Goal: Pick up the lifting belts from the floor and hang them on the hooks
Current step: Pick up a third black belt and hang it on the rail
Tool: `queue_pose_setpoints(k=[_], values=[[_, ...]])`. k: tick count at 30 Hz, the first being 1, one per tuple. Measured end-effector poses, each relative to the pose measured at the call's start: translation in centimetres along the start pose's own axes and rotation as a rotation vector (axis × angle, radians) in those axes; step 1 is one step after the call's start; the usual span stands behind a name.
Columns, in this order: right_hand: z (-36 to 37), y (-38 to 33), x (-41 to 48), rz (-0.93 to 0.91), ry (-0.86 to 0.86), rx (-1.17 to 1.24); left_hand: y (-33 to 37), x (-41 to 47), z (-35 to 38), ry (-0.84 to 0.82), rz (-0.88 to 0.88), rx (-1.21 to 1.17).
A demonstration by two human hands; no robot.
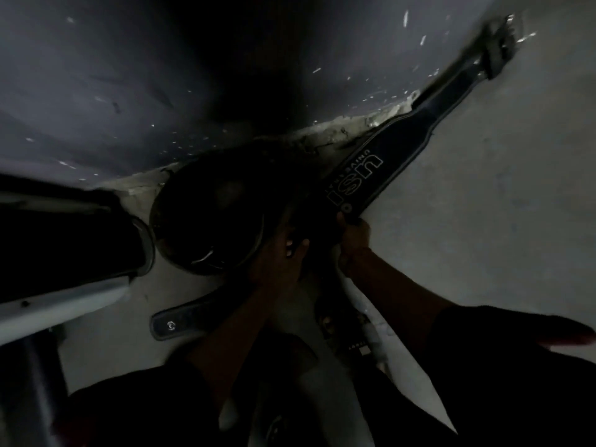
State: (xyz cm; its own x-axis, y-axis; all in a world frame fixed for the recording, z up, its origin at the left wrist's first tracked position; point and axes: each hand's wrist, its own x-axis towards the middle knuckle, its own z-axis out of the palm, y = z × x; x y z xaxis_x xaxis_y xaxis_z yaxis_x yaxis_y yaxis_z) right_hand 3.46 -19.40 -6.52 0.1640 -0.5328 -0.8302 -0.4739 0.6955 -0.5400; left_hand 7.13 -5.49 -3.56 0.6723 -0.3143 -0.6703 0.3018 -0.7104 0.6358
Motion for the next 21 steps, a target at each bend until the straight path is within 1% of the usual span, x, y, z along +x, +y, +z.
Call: queue_pose_setpoints(k=[2,3,6,9,11,12,14,17,19,21], values=[[-2.2,-1.2,-3.3,-0.057,0.027,-0.022,-0.6,-1.3,0.4,0.044,0.029,0.051],[-3.0,-1.5,-4.6,-0.084,0.015,-0.020,-0.7,-2.0,0.7,0.074,0.047,0.104],[-5.7,-4.0,-10.5,-0.132,-0.036,0.039,5.9,-9.0,-0.4,0.128,0.079,0.360],[-7.2,-6.9,-16.4,-0.192,-0.061,0.038,11.2,-15.3,-1.4,0.204,0.058,0.462],[-8.3,-8.7,-20.4,-0.231,-0.069,0.009,13.9,-18.5,-2.6,0.217,0.028,0.401],[-9.0,-9.6,-22.7,-0.247,-0.076,0.001,15.0,-20.0,-3.4,0.202,0.049,0.338],[-10.3,-11.7,-27.8,-0.302,-0.087,-0.026,16.8,-22.9,-5.2,0.149,0.146,0.197],[-12.5,-15.1,-36.0,-0.368,-0.122,-0.017,18.9,-27.7,-8.1,0.094,0.164,0.067],[-14.1,-17.2,-41.8,-0.378,-0.186,0.013,22.5,-33.0,-10.4,0.073,0.181,0.019],[-15.6,-18.8,-47.7,-0.406,-0.279,0.011,25.9,-37.6,-12.5,0.080,0.197,-0.091]])
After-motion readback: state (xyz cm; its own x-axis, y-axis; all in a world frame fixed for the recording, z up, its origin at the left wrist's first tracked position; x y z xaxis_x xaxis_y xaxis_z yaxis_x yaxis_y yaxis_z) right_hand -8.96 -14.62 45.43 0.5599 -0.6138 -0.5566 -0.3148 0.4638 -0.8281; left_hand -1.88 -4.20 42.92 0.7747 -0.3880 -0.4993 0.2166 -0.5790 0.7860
